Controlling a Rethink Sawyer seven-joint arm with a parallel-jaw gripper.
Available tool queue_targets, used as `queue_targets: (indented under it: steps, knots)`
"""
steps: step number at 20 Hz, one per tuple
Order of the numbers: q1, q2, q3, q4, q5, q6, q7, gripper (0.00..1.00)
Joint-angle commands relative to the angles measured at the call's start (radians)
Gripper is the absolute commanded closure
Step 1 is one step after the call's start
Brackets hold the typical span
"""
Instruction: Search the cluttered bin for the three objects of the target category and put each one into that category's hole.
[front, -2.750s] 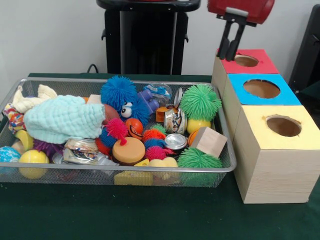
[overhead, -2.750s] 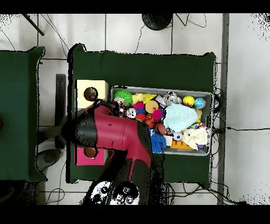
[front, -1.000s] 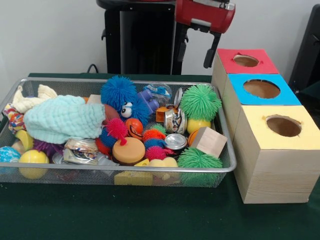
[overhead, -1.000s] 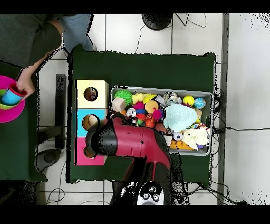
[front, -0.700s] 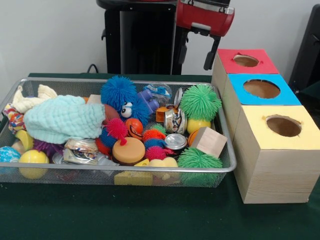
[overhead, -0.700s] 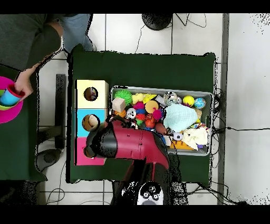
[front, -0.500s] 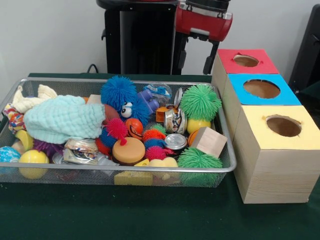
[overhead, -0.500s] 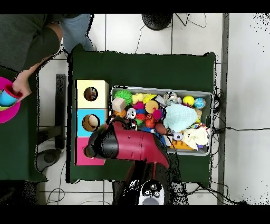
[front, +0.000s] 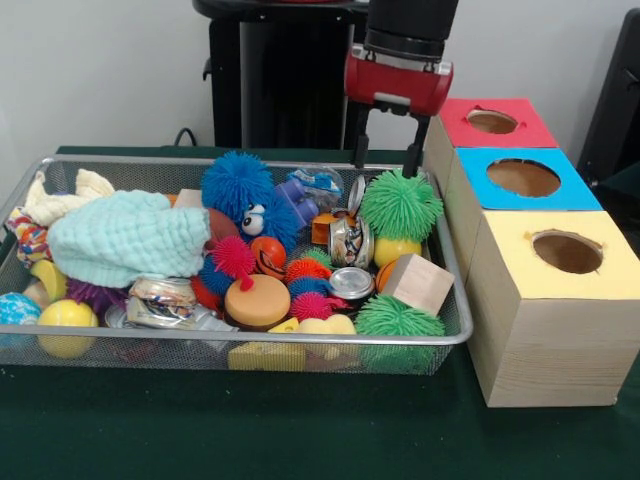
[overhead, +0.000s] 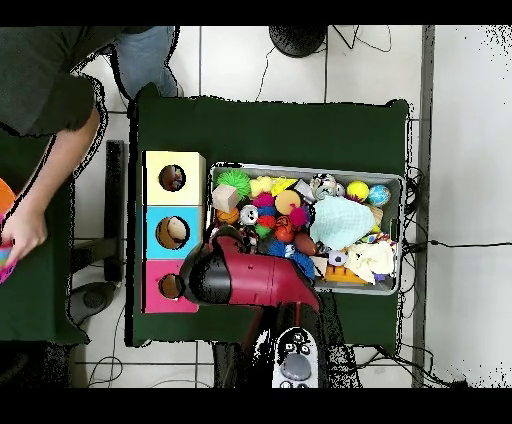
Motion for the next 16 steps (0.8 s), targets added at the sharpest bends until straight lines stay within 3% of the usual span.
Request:
queue_targets:
  steps: [1, 10, 16]
  knots:
    - [-0.036, 0.080, 0.119, 0.096, 0.017, -0.074, 0.173, 0.00]
    - [-0.023, 0.114, 0.154, 0.128, 0.048, -0.151, 0.221, 0.00]
    - [-0.045, 0.083, 0.193, 0.166, 0.073, -0.128, 0.218, 0.00]
